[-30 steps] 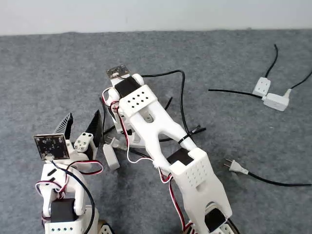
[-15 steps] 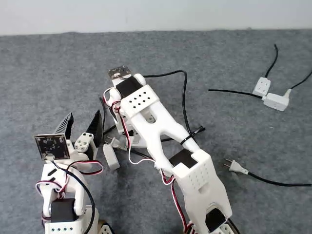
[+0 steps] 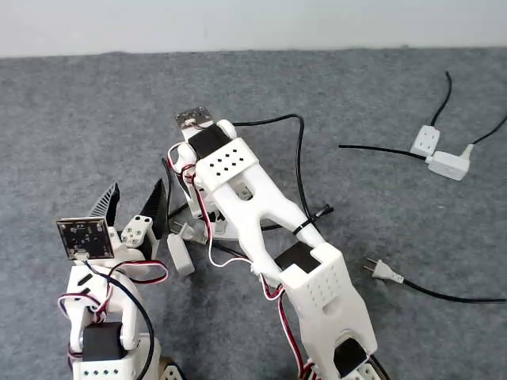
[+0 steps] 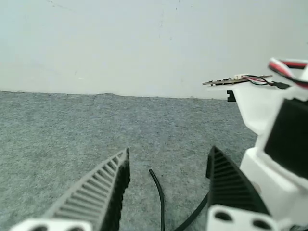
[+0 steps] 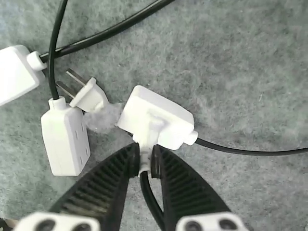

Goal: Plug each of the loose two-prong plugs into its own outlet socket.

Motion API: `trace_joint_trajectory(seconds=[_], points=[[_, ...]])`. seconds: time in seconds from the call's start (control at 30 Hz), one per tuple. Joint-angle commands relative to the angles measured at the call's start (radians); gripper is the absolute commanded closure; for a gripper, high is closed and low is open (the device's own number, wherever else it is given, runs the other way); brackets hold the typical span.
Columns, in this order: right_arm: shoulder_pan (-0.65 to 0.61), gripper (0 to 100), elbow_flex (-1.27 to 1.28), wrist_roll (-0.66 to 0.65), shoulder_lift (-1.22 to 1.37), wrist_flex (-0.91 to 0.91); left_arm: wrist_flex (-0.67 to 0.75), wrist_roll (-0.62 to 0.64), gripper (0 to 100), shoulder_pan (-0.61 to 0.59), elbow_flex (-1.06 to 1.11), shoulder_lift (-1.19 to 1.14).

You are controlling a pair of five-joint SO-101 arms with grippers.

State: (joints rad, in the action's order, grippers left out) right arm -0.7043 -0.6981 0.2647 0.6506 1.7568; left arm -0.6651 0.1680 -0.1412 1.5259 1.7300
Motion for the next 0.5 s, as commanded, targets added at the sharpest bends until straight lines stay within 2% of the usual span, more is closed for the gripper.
trace_joint_trajectory(seconds=[0.0,0.47], points=[[0.002,97.2,-0.002,0.006,-0.071,0.039,0.032,-0.014,74,0.003,-0.01,0.011],[0.022,99.1,0.04,-0.017,-0.07,0.016,0.032,-0.014,74,0.006,-0.01,0.011]])
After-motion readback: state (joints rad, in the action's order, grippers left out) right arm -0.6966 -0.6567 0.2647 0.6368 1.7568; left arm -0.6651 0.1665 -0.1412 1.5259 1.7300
